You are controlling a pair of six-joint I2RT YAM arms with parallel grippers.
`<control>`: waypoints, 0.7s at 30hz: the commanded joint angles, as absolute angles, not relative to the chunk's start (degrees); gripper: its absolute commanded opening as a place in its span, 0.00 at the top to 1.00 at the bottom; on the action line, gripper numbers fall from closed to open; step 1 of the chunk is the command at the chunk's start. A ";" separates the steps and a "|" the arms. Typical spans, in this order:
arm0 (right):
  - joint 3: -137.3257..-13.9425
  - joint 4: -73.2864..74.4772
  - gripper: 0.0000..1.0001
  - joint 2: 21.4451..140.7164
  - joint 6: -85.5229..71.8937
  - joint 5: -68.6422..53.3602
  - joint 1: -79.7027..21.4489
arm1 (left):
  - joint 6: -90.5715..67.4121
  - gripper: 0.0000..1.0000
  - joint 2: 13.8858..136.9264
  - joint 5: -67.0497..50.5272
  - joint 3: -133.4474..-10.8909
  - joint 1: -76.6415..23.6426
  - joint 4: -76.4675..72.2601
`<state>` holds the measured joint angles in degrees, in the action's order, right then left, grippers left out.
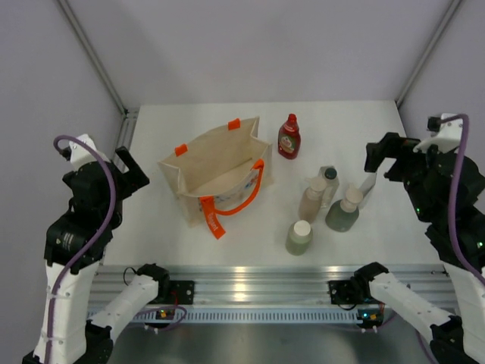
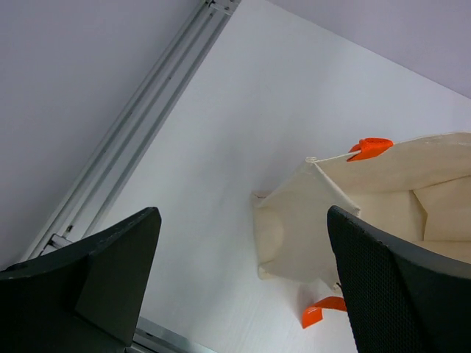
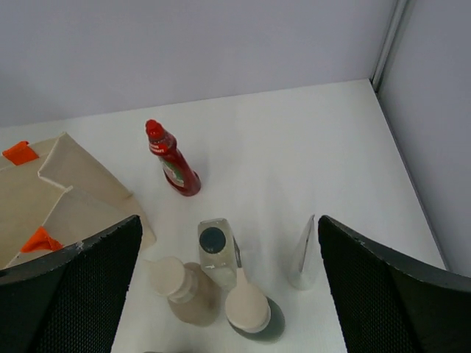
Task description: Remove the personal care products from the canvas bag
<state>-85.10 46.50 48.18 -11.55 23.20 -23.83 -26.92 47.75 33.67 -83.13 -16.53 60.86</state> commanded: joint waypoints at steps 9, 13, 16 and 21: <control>-73.48 56.50 0.00 32.61 -9.67 29.00 -24.35 | -18.90 0.01 35.42 36.74 -76.20 -16.35 59.07; -72.69 57.39 0.01 32.08 -8.70 30.94 -24.35 | -17.75 0.02 35.86 36.83 -75.24 -16.35 58.62; -72.77 57.31 0.01 31.90 -8.35 30.85 -24.26 | -17.84 0.01 36.21 37.18 -74.97 -16.35 57.92; -73.12 57.22 0.00 33.04 -7.39 31.64 -24.26 | -18.81 0.01 35.51 36.48 -73.57 -16.26 55.55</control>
<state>-72.42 56.10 32.38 -8.86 29.82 -23.86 -19.31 35.73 35.97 -74.54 -16.53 59.79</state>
